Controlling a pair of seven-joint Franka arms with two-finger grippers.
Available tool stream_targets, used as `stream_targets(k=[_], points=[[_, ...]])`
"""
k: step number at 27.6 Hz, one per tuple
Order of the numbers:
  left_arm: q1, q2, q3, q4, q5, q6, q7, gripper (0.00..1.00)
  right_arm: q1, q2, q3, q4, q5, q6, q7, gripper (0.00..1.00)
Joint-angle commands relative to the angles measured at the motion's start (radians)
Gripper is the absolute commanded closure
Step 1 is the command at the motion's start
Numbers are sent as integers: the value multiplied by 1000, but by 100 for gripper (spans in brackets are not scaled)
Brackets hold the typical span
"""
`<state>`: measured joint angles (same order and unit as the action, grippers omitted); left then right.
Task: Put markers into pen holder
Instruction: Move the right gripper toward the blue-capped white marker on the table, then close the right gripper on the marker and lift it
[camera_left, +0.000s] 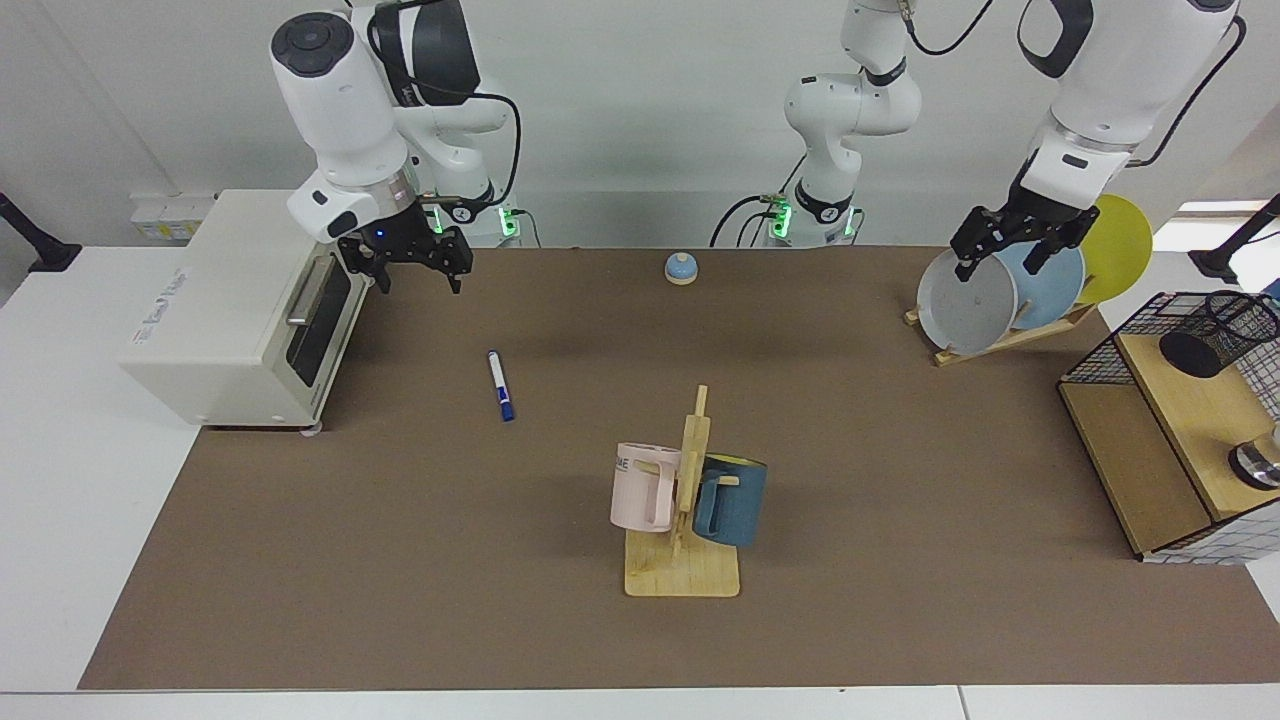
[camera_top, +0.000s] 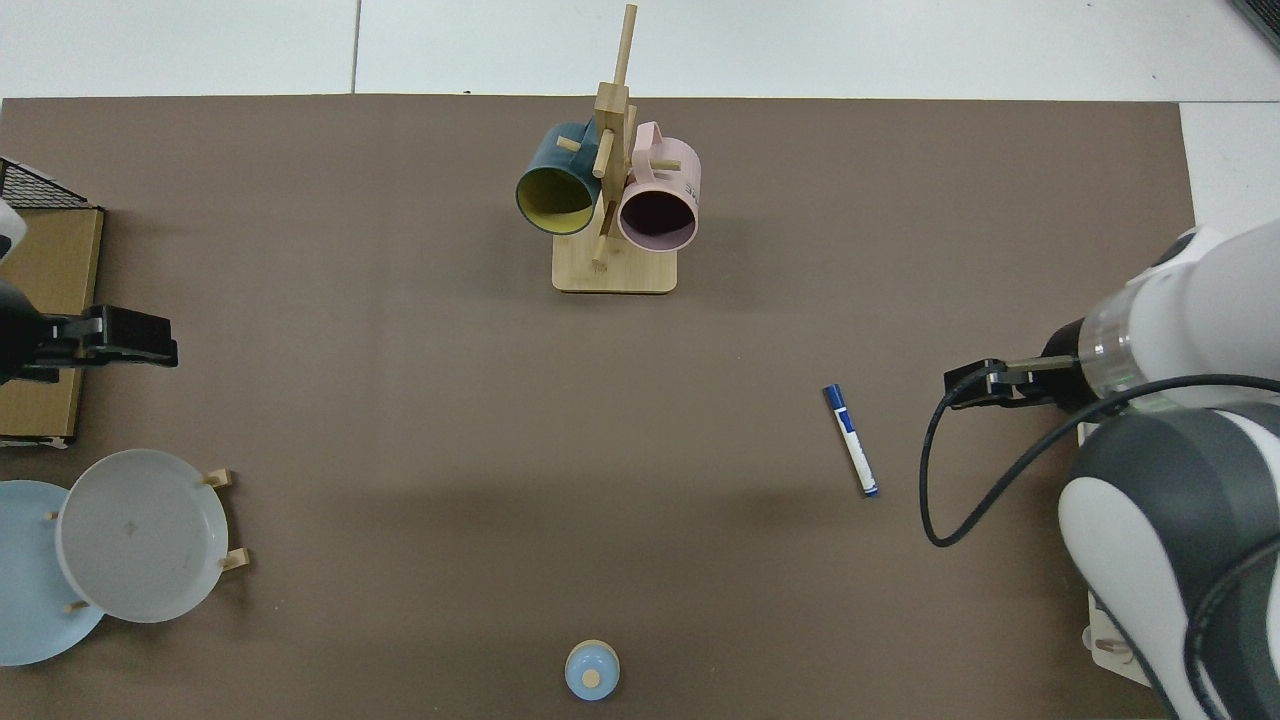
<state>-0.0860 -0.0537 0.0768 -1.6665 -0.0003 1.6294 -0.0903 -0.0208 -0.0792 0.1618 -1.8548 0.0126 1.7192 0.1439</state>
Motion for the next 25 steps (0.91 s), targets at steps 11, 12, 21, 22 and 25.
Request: stream_targets(k=[11, 12, 21, 22, 25], points=[[-6, -52, -5, -179, -14, 29, 153, 0, 65, 104, -1, -129, 12, 241, -18, 0], [-6, -52, -5, -183, -14, 29, 155, 0, 74, 114, -1, -132, 12, 252, -21, 0], [2, -55, -6, -203, -14, 49, 159, 0, 117, 203, -2, -153, -5, 391, 6, 0], [2, -55, -6, -205, -14, 49, 159, 0, 116, 214, -2, -153, -8, 401, 5, 0], [2, -55, -6, -205, -14, 50, 158, 0, 116, 245, -2, -155, -11, 421, -3, 0]])
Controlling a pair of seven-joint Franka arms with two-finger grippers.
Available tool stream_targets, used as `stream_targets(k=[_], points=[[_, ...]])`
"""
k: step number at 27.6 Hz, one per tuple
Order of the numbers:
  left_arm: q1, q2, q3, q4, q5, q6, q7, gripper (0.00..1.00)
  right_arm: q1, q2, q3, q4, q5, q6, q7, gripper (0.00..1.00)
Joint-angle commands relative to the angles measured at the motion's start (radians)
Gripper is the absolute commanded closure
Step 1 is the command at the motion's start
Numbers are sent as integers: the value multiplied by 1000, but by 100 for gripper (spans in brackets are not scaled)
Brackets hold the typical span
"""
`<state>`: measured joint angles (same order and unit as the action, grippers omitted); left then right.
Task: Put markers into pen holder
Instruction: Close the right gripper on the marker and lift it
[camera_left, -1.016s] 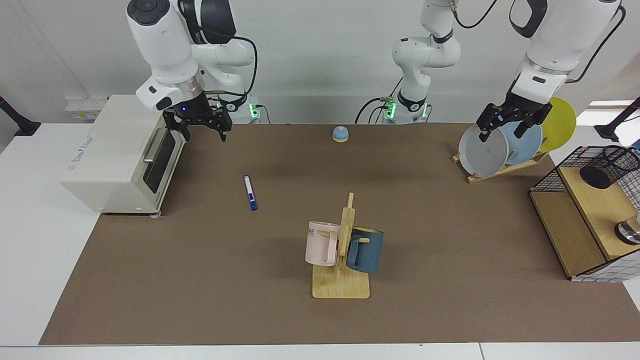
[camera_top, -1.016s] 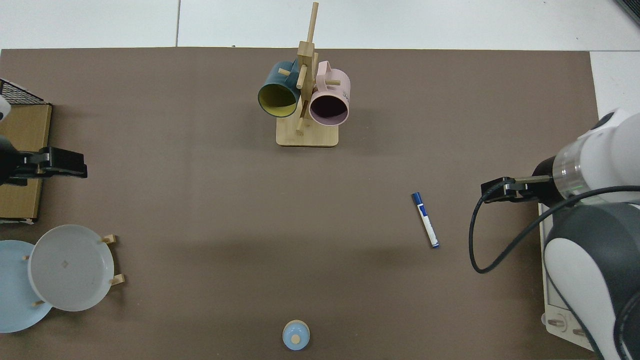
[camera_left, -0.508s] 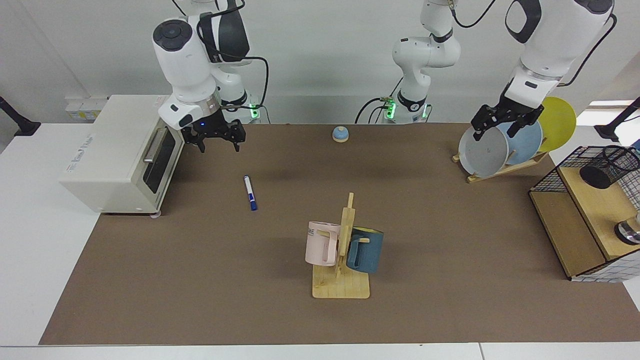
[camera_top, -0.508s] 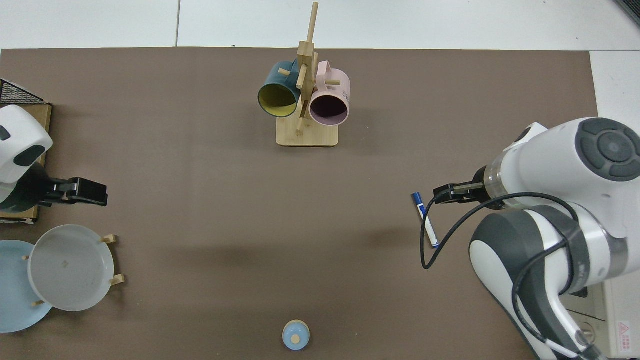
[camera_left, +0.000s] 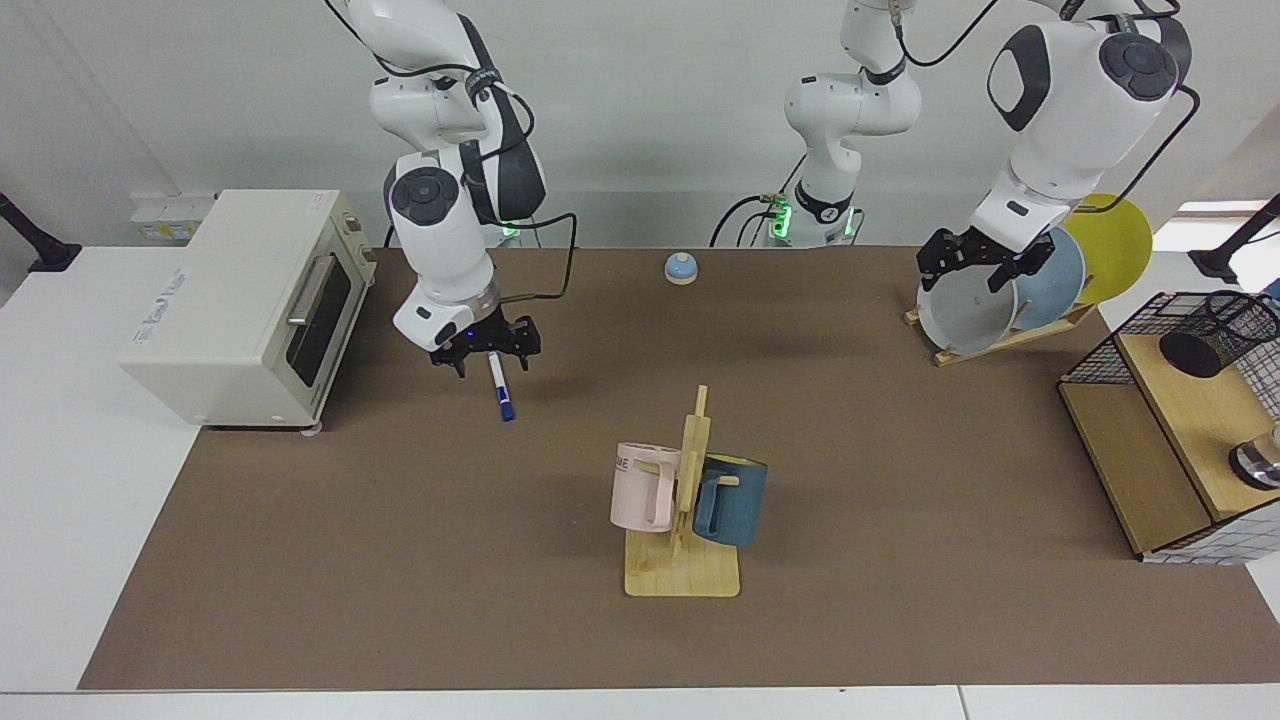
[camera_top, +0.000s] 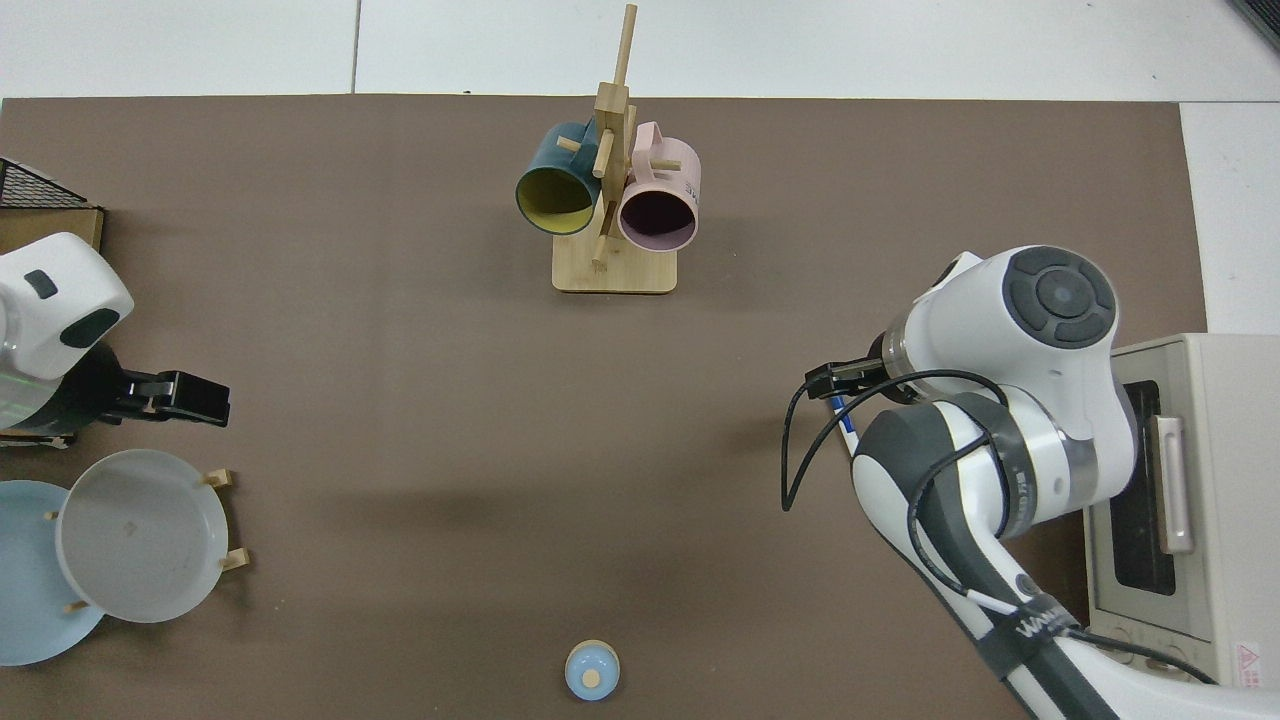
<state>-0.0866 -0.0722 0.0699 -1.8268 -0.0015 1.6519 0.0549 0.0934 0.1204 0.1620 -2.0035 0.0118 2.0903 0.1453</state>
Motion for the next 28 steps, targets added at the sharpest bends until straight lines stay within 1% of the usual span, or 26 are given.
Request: stream_targets(k=[1, 6, 12, 16, 24, 27, 28], points=[[2, -37, 1, -45, -12, 28, 8, 0, 3, 54, -3, -8, -12, 62, -3, 0], [7, -37, 2, -45, -12, 29, 6, 0, 2, 120, -3, -18, -19, 123, 2, 0], [8, -37, 2, -45, -12, 23, -7, 0, -7, 131, -6, -107, -46, 244, 13, 0], [19, -37, 4, -45, -12, 26, -10, 0, -12, 130, -6, -116, -47, 243, 16, 1], [19, -37, 4, -45, -12, 25, -10, 0, -15, 120, -6, -141, -47, 246, 30, 13], [19, -37, 4, -45, -12, 26, -10, 0, -17, 117, -6, -150, -52, 246, 30, 22], [19, -37, 4, -45, -12, 28, -10, 0, -17, 117, -6, -150, -55, 246, 31, 24]])
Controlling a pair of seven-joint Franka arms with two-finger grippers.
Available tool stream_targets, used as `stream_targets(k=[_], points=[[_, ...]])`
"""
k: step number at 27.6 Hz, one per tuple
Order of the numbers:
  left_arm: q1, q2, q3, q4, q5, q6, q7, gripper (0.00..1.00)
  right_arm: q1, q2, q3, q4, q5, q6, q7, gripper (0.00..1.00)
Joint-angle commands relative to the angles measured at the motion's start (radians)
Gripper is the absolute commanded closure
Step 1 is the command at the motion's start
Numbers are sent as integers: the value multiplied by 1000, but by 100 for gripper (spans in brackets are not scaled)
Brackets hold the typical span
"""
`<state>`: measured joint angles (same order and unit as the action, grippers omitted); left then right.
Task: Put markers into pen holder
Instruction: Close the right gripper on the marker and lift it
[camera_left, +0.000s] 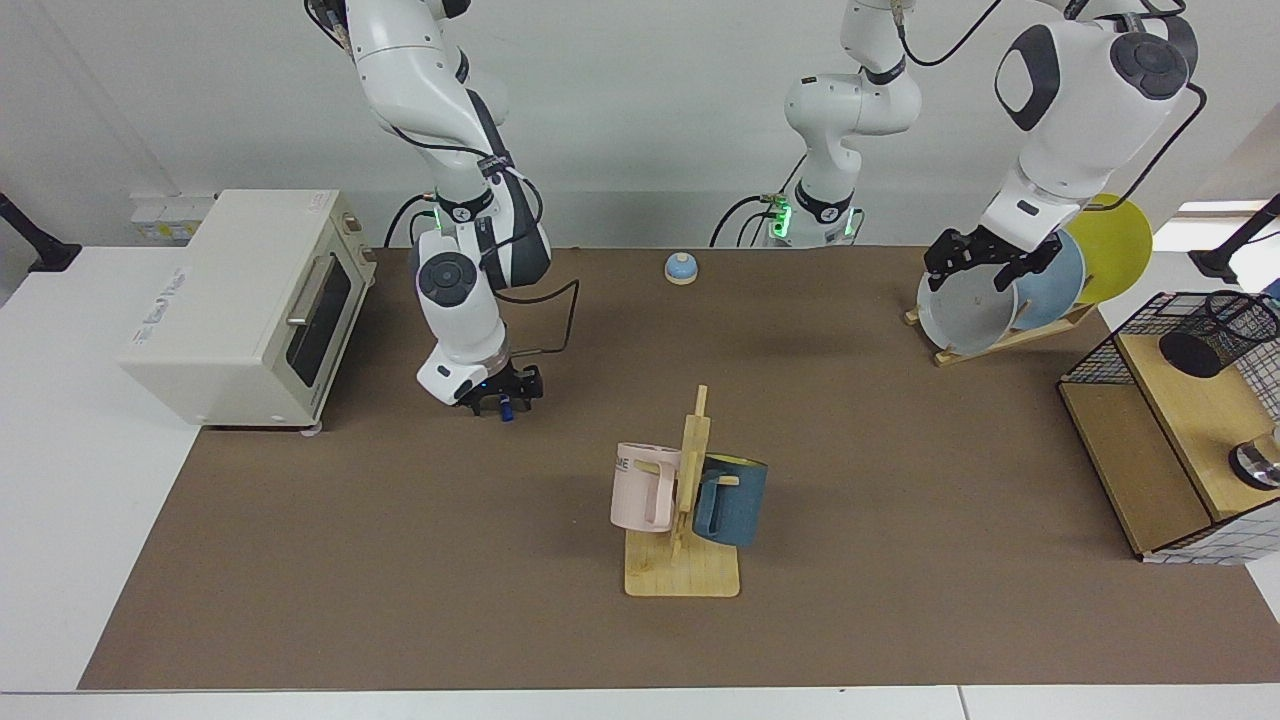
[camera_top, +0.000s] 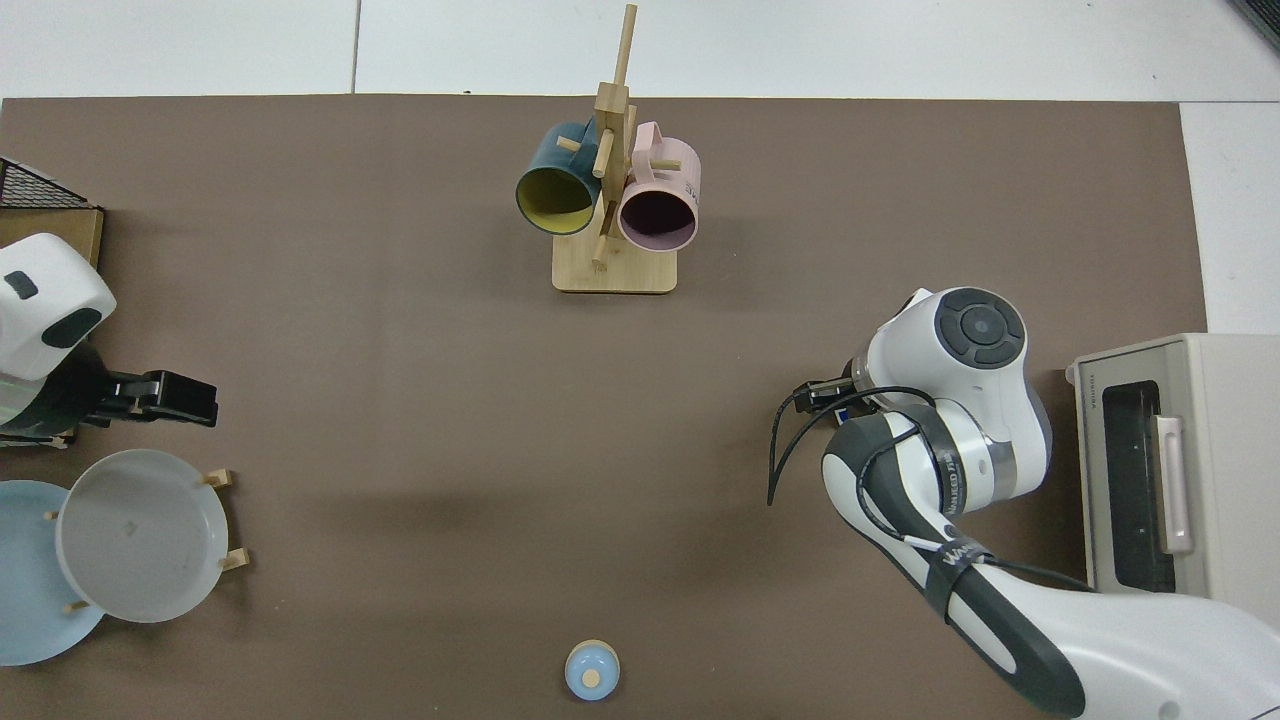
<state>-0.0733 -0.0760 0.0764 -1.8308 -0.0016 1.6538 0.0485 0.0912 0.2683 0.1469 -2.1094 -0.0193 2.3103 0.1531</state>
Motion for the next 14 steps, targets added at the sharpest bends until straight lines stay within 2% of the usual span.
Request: stream_targets(k=[1, 3, 4, 10, 14], points=[[6, -33, -3, -41, -12, 26, -4, 0, -13, -32, 10, -46, -31, 24, 23, 25], [6, -33, -3, -41, -12, 26, -4, 0, -10, -31, 10, -53, -47, 29, 26, 25], [6, -33, -3, -41, -12, 26, -4, 0, -10, -31, 10, -57, -56, 32, 29, 29], [6, -33, -3, -41, -12, 26, -4, 0, -1, -29, 10, -49, -71, 29, 78, 83], [6, -33, -3, -41, -12, 26, -6, 0, 1, -29, 11, -35, -71, 26, 147, 99]])
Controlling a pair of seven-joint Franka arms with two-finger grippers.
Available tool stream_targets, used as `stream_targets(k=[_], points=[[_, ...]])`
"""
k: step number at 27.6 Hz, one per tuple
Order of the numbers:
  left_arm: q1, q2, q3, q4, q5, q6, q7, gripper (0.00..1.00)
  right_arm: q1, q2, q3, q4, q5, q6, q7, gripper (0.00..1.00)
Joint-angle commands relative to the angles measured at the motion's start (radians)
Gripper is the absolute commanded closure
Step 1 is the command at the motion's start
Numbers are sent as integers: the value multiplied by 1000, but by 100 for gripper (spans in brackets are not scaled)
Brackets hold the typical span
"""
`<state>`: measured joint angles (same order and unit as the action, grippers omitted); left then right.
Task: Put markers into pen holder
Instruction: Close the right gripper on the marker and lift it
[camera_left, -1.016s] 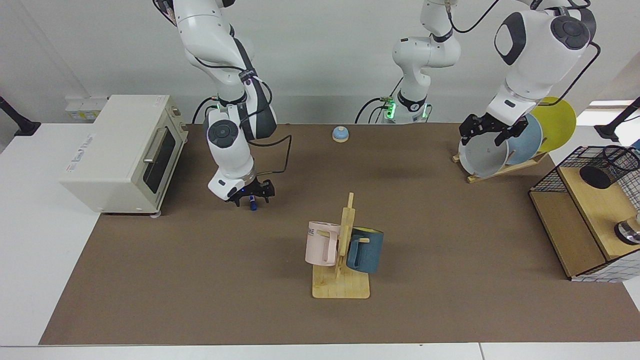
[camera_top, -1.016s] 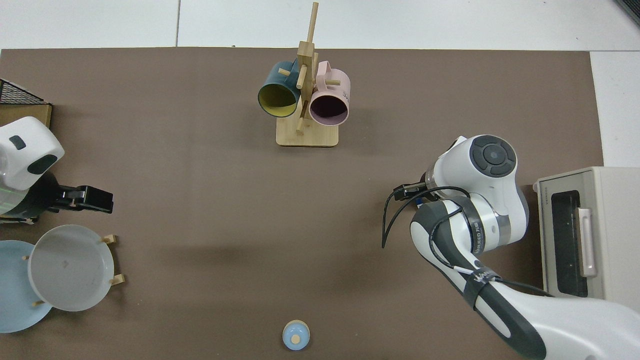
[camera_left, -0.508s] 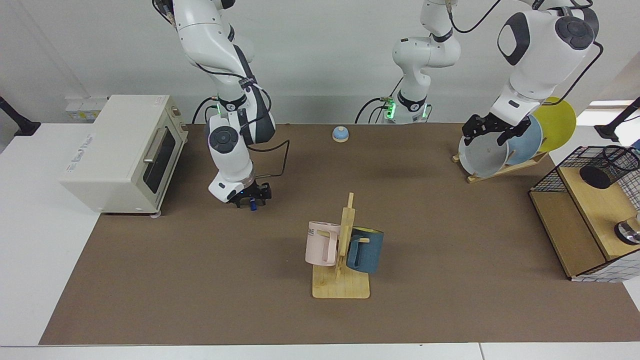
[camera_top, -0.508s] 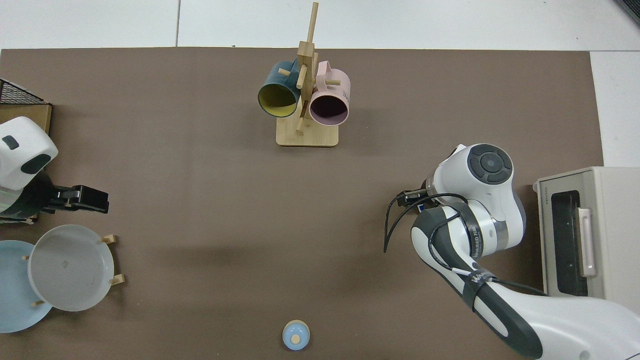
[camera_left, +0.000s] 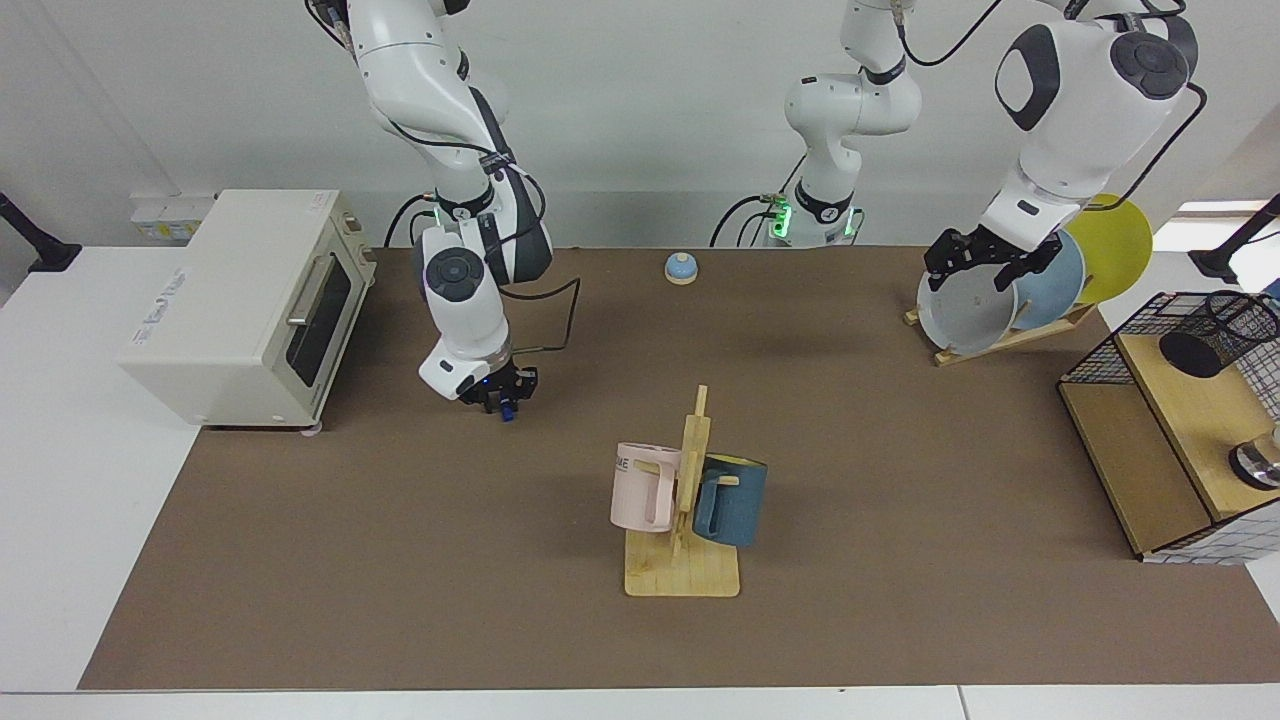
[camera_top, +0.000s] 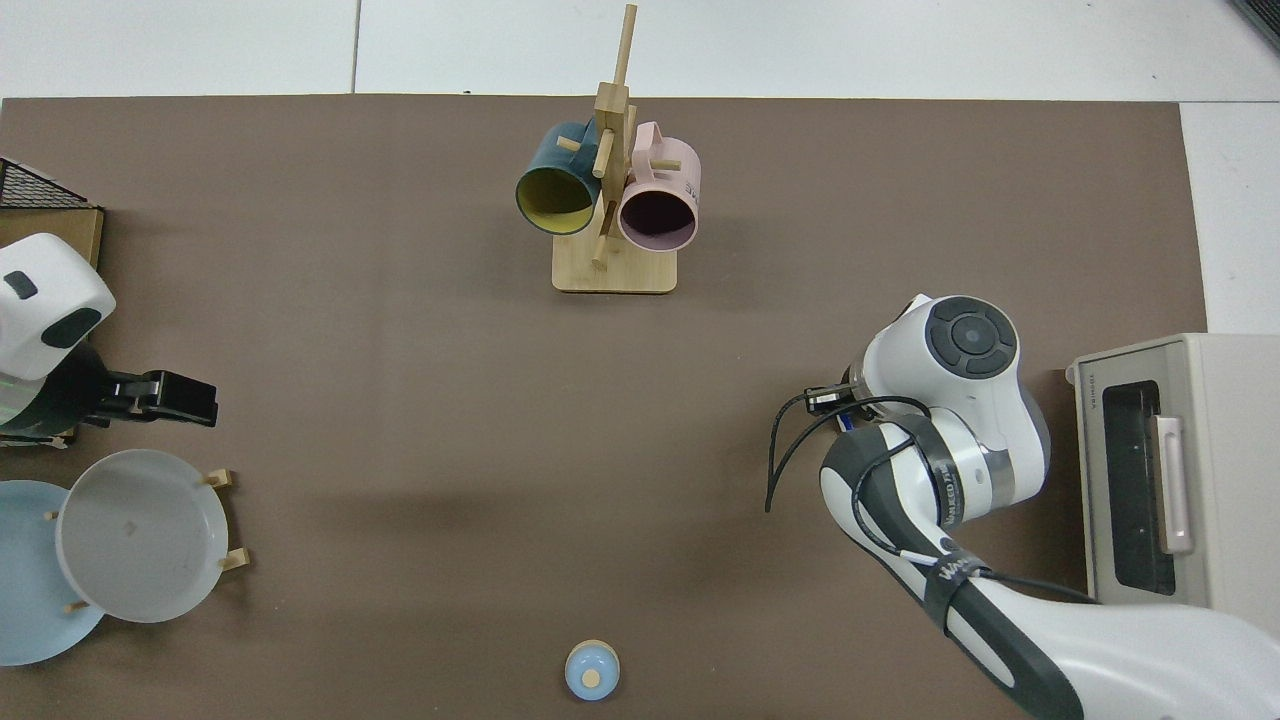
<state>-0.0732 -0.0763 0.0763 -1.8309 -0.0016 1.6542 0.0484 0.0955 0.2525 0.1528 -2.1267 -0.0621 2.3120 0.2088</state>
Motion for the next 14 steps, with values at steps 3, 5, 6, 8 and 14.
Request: stream_targets(k=[3, 5, 6, 8, 14], points=[[6, -33, -3, -41, -12, 27, -5, 0, -5, -12, 5, -15, -28, 30, 149, 100], [6, -33, -3, -41, -12, 27, -5, 0, -5, -12, 5, -15, -28, 30, 155, 100], [6, -33, -3, -41, -12, 27, -5, 0, -5, -13, 5, -13, -28, 29, 155, 100], [6, -33, -3, -41, -12, 27, -5, 0, -5, -13, 5, -10, -28, 27, 158, 100], [6, -33, -4, -41, -12, 26, -7, 0, -16, -39, 7, 62, -7, -54, 181, 100]])
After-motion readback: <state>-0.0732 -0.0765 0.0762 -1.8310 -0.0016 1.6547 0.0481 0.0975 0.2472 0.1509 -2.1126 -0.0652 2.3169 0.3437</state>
